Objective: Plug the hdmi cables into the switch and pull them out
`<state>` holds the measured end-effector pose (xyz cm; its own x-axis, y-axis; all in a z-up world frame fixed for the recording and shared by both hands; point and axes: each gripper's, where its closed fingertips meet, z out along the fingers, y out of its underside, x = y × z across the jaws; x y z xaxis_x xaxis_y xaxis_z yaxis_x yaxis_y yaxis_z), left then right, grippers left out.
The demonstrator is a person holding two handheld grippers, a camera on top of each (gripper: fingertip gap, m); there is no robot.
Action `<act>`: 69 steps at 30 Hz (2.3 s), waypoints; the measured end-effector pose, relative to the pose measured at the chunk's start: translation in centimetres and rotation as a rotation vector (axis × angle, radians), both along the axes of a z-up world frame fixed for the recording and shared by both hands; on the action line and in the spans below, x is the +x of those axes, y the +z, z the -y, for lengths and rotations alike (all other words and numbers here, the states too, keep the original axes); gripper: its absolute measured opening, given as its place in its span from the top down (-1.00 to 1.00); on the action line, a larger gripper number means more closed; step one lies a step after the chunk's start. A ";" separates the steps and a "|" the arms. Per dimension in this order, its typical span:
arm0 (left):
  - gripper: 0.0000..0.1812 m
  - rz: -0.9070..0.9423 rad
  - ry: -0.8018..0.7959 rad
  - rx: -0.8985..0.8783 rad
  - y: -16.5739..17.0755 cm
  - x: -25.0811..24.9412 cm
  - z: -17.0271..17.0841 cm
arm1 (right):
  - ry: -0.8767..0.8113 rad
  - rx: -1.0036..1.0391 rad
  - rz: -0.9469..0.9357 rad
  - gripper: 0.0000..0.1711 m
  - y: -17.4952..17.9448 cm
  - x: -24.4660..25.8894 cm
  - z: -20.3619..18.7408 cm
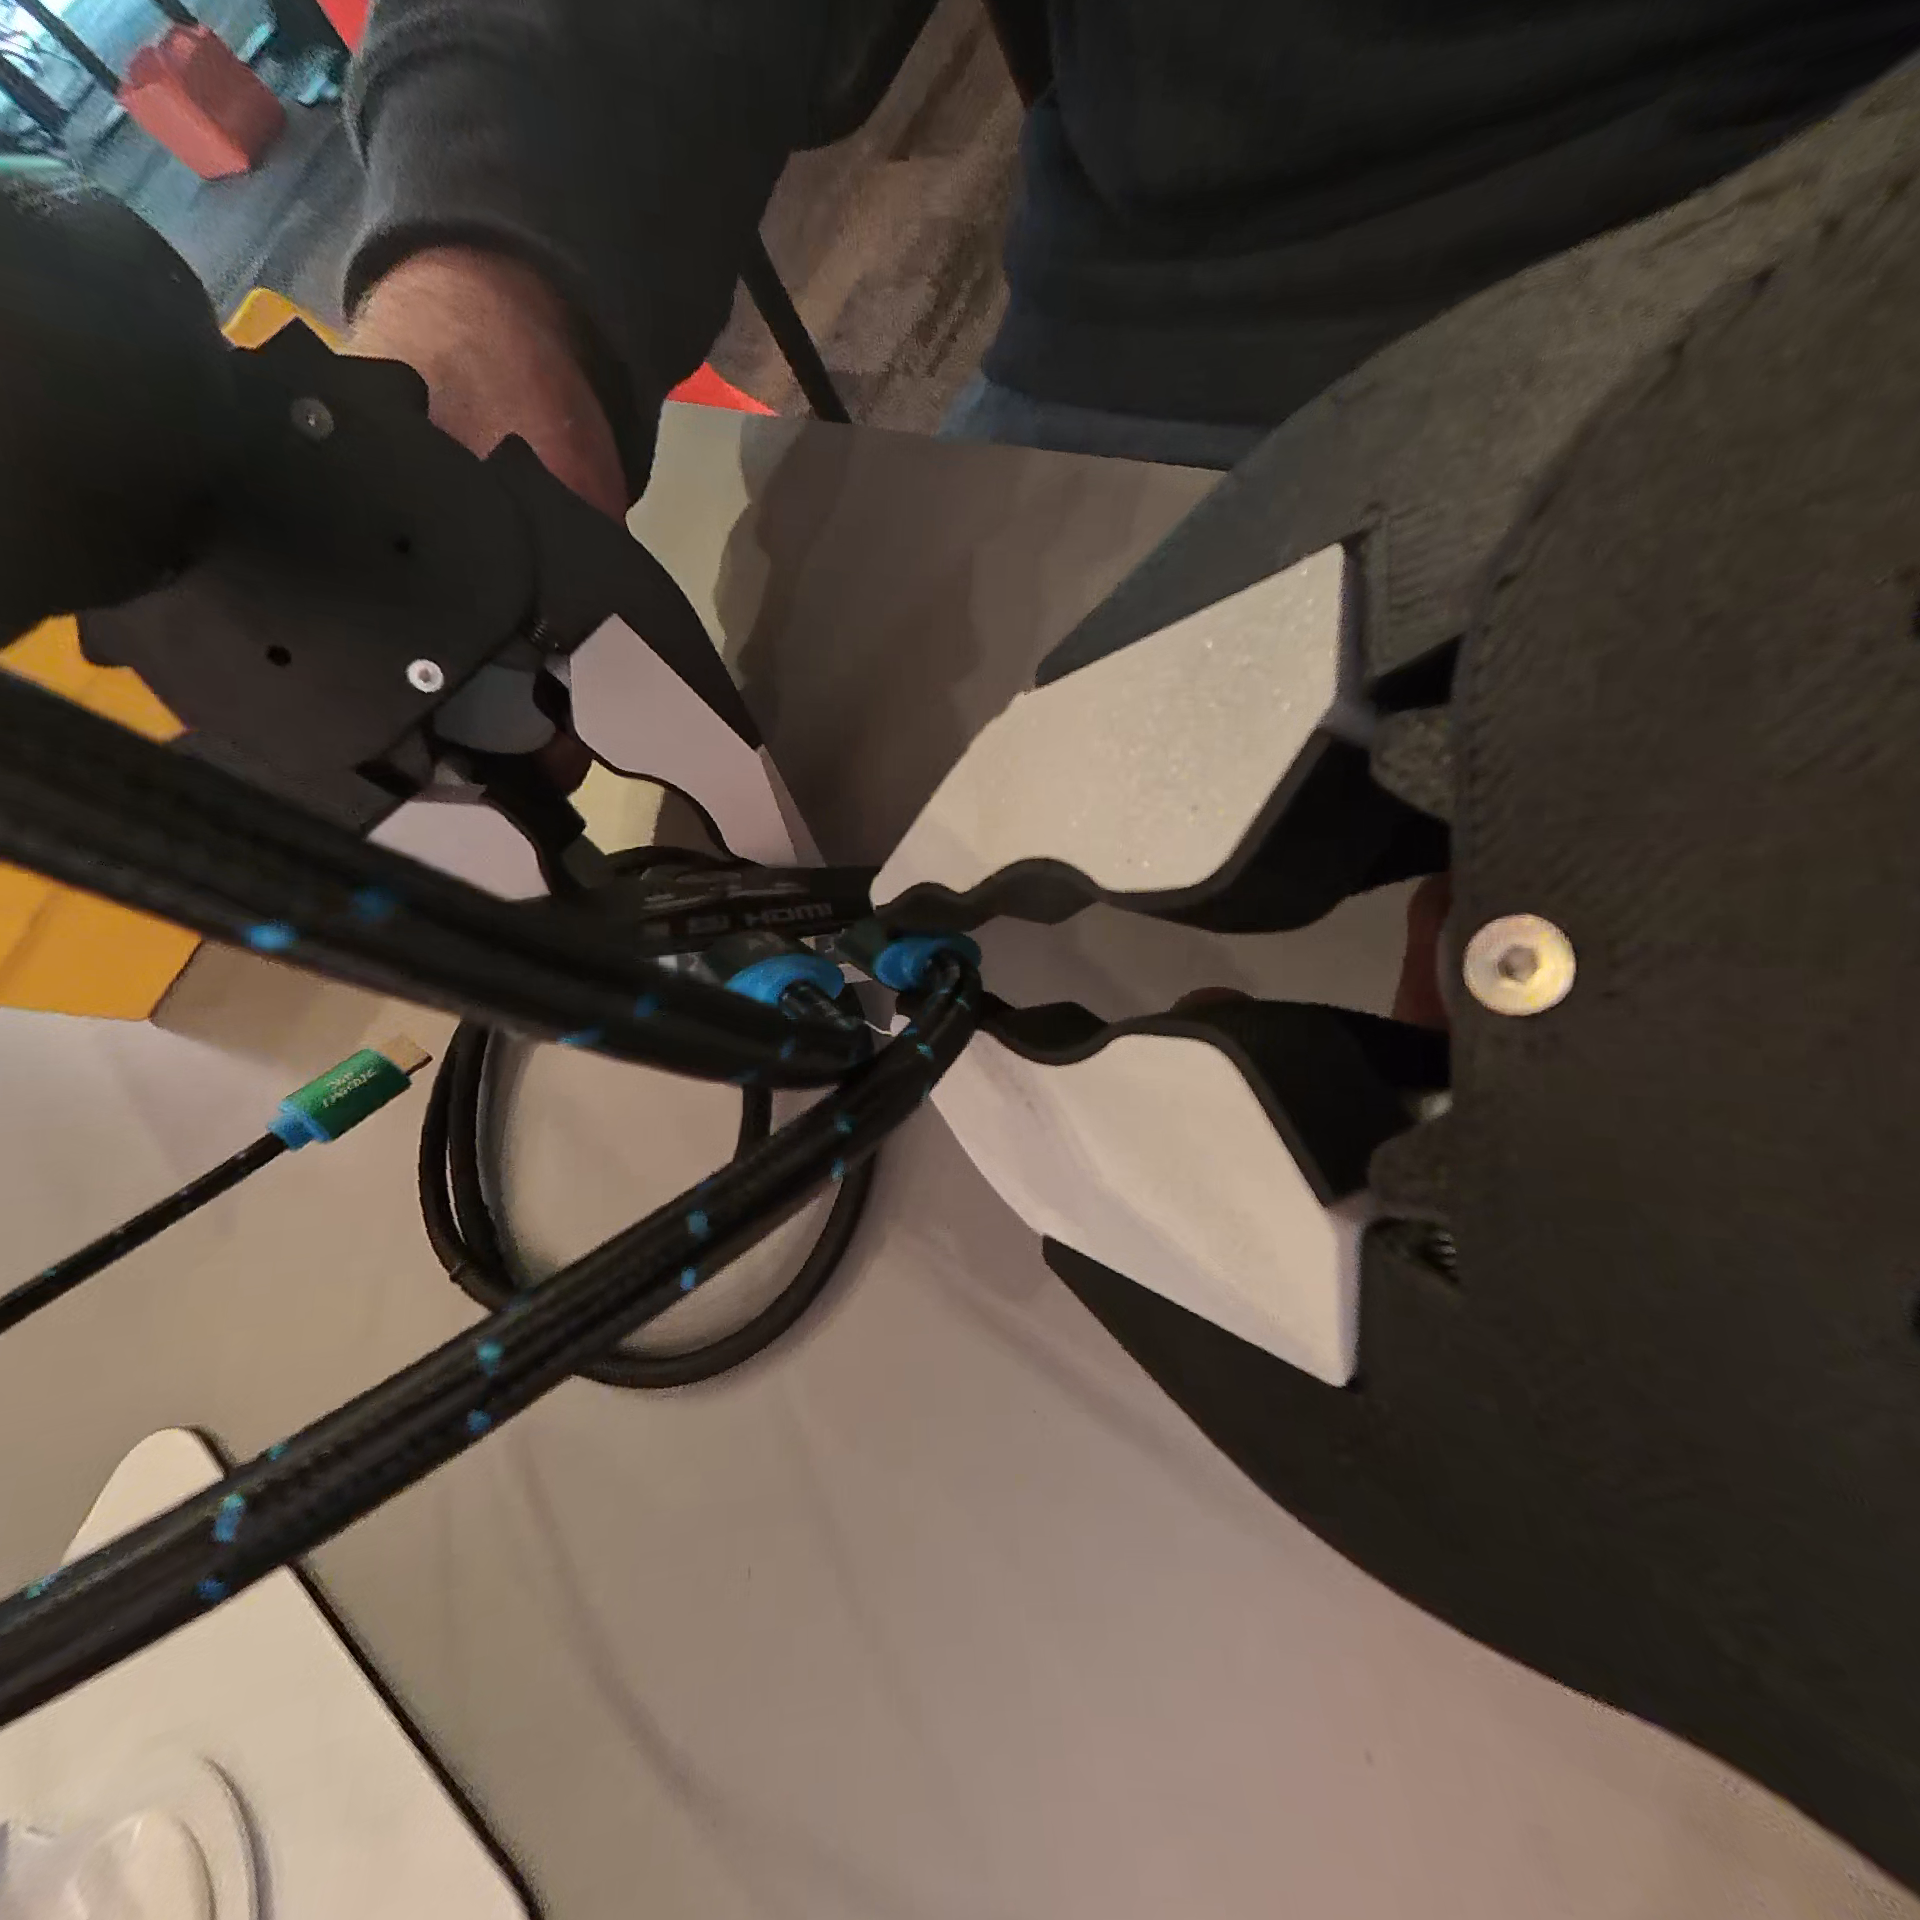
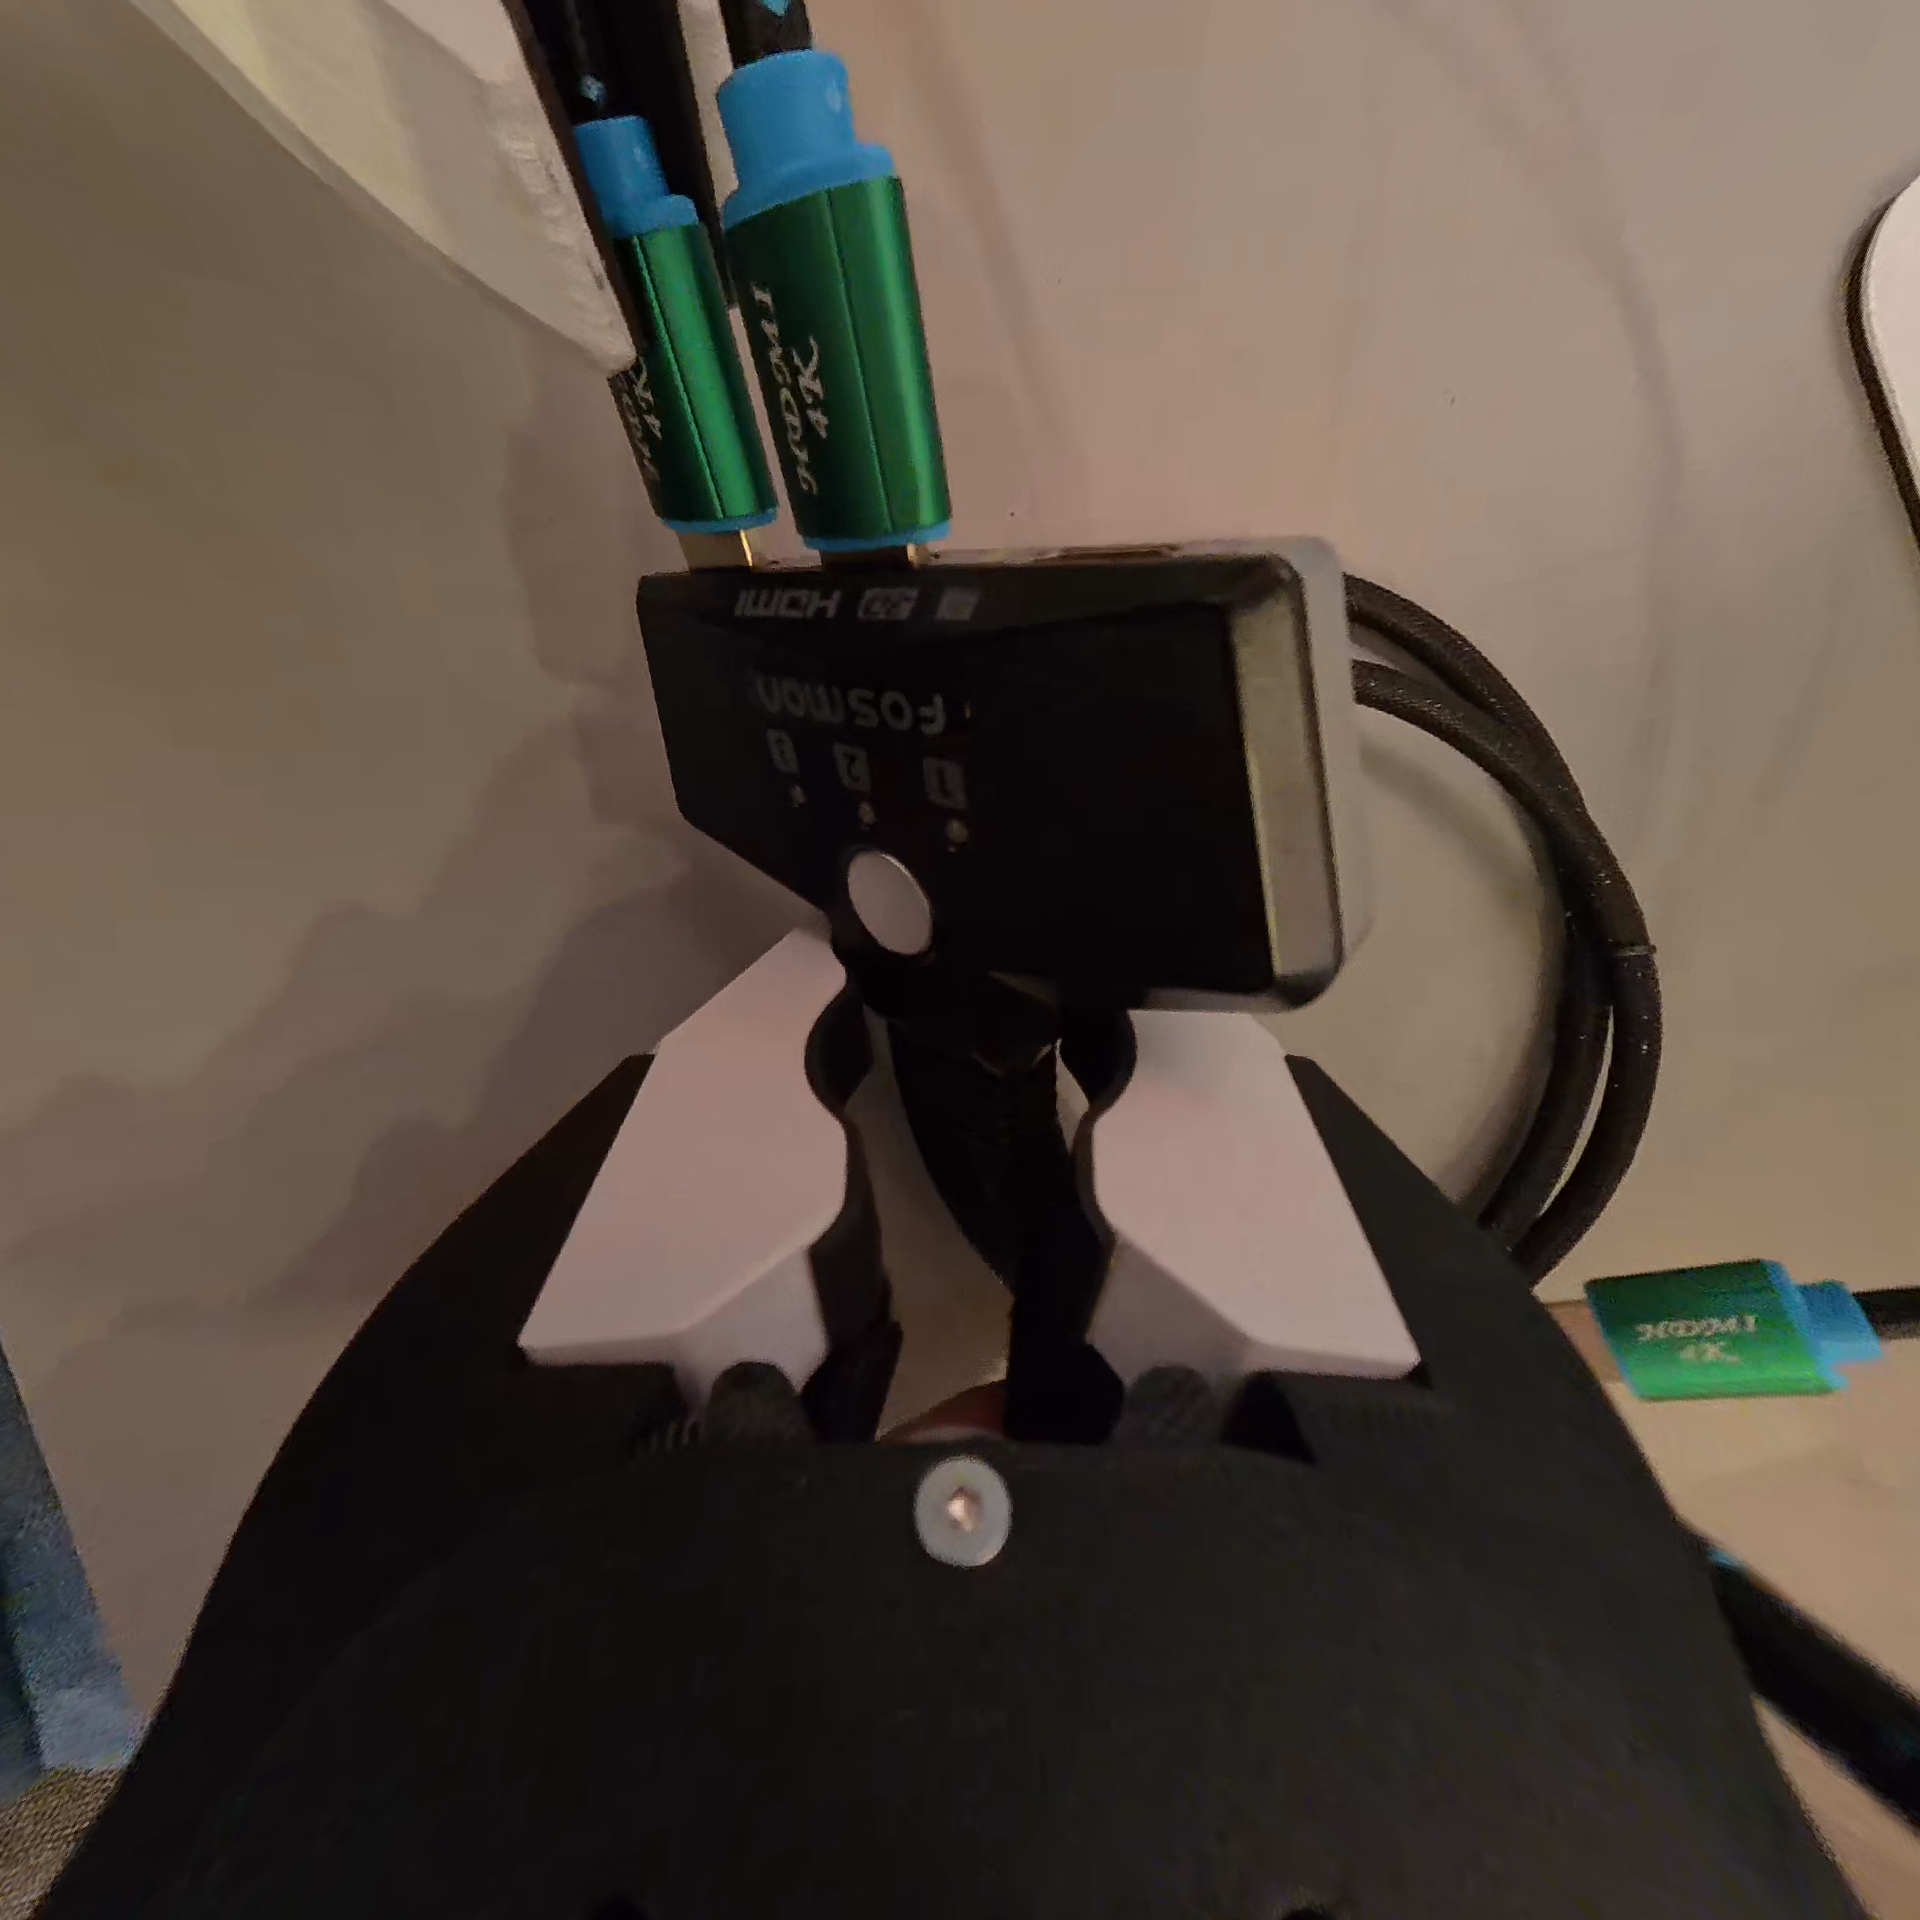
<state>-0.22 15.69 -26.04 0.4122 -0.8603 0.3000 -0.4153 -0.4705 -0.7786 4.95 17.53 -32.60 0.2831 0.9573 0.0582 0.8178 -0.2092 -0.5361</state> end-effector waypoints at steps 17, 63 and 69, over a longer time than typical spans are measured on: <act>0.87 0.023 0.056 0.012 0.1 0.5 -0.2 | -0.004 0.002 -0.025 0.64 0.0 0.1 -0.1; 0.46 -0.271 0.007 0.786 6.5 -1.3 1.7 | 0.132 -0.213 -0.119 0.61 1.8 1.1 2.6; 0.45 -0.616 -0.209 1.097 5.0 0.5 3.8 | 0.183 -0.238 -0.007 0.61 1.3 1.2 3.8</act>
<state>0.26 11.92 -21.05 0.0561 -0.5996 -0.7983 -0.8331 0.4126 -0.3684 6.15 13.70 -31.33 0.1041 0.9790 -0.1755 0.8498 -0.1792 -0.4958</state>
